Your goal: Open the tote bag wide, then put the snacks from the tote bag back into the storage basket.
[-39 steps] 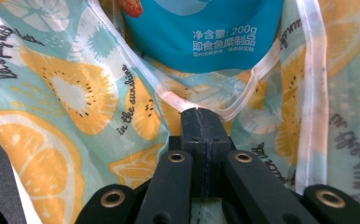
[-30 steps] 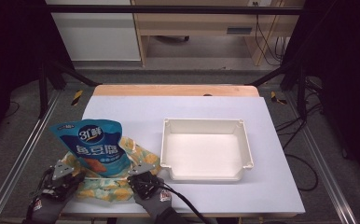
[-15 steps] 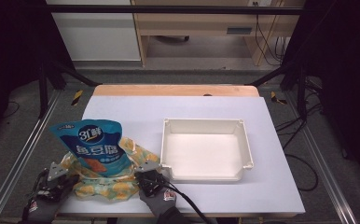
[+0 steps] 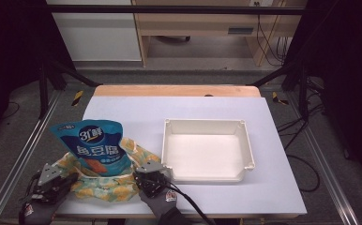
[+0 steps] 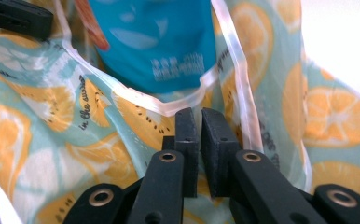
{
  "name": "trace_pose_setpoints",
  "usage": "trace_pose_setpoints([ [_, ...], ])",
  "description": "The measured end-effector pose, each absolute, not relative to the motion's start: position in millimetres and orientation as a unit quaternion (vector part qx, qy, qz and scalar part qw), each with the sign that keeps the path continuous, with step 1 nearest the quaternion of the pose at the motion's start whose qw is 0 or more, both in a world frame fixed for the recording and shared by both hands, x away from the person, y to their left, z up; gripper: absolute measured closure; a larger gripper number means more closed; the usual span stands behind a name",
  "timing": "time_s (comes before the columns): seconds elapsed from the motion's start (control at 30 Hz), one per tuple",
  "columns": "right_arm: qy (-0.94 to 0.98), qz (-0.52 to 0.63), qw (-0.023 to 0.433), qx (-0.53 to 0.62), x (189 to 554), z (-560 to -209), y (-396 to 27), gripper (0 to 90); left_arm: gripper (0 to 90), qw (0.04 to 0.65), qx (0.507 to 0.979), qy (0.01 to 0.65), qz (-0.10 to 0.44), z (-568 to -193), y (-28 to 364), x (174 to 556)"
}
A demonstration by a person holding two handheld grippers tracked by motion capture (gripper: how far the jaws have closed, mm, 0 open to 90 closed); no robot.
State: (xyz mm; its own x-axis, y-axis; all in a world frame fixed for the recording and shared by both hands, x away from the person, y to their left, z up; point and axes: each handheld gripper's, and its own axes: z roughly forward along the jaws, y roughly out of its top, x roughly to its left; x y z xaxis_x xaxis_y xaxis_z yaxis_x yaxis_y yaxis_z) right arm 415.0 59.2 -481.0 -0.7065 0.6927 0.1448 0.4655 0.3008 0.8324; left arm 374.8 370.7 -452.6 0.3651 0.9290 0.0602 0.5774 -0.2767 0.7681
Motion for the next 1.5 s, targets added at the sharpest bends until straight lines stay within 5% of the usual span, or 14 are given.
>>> trace_pose_setpoints([
  [0.9,0.756,0.558,0.144,0.311,413.1,-411.9,36.4,52.4,48.6,0.438,0.698,0.477,0.306,-393.3,364.3,357.3],
  [1.5,0.741,0.574,0.182,0.297,420.4,-373.3,20.5,47.0,34.8,0.462,0.674,0.464,0.342,-351.5,366.3,363.6],
])
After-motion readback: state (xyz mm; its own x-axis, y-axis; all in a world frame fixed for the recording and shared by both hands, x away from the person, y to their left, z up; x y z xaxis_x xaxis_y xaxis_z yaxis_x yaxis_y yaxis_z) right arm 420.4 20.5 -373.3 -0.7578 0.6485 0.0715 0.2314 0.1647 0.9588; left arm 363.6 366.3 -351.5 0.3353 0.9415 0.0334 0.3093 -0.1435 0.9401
